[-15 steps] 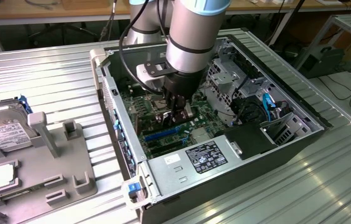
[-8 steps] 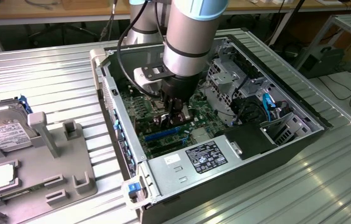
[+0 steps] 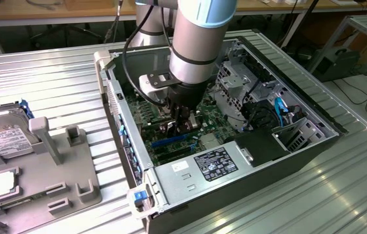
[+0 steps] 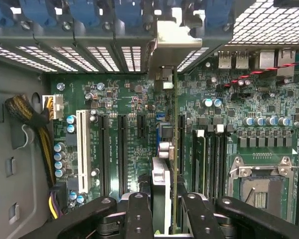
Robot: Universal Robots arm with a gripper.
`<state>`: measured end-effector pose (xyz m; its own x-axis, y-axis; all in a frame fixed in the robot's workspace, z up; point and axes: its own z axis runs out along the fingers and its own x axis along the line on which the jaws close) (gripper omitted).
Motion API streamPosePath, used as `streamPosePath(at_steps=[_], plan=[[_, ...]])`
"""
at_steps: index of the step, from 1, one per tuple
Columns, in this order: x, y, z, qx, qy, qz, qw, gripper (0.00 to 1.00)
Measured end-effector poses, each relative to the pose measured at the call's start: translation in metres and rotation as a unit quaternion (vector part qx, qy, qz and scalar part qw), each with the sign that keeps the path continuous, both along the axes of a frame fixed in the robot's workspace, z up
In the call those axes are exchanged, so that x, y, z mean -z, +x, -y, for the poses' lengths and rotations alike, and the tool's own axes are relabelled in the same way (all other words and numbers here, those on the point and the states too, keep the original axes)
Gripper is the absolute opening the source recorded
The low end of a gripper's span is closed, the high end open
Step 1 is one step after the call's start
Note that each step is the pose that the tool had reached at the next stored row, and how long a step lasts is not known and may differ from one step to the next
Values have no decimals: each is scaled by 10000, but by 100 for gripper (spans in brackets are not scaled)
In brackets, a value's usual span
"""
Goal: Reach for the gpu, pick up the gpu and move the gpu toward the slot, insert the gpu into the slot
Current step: 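Insert the gpu into the slot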
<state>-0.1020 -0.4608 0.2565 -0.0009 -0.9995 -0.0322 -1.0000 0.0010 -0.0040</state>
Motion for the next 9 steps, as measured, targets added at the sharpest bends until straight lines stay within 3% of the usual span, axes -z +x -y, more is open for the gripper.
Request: streamPosePath(at_steps=[9], plan=[[57,-54,0,-1,0,-12,10000,28]])
